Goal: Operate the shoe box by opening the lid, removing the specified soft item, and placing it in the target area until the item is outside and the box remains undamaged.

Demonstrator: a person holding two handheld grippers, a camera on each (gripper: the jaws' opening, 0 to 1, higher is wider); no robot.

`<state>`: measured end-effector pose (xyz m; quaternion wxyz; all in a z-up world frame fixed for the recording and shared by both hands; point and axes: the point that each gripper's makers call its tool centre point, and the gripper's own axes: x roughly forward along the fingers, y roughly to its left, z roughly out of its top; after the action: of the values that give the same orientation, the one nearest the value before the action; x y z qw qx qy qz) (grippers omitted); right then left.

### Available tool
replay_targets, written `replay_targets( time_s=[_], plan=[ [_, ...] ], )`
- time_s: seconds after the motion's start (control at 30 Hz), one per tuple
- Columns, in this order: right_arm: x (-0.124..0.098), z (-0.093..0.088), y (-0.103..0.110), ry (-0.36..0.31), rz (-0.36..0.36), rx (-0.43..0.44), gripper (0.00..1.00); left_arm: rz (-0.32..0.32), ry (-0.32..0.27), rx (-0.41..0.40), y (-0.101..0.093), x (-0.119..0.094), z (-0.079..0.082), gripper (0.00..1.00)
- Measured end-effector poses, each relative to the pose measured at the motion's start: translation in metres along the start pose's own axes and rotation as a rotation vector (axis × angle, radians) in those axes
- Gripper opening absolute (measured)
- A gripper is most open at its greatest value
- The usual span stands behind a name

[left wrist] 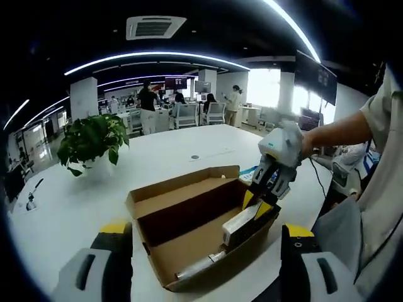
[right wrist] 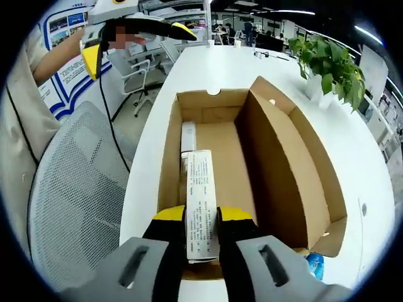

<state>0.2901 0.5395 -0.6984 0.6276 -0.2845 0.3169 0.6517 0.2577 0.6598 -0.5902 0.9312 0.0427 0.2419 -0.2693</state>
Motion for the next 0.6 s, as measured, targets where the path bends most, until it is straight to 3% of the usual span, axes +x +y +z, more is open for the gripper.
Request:
replay_targets(
  time_s=[0.6],
  plan=[
    [-0.062, 0.037, 0.002, -0.084, -0.037, -0.046, 0.16, -0.016, -0.029, -0.013, -0.008, 0.002, 0.003, 1.00]
  ],
)
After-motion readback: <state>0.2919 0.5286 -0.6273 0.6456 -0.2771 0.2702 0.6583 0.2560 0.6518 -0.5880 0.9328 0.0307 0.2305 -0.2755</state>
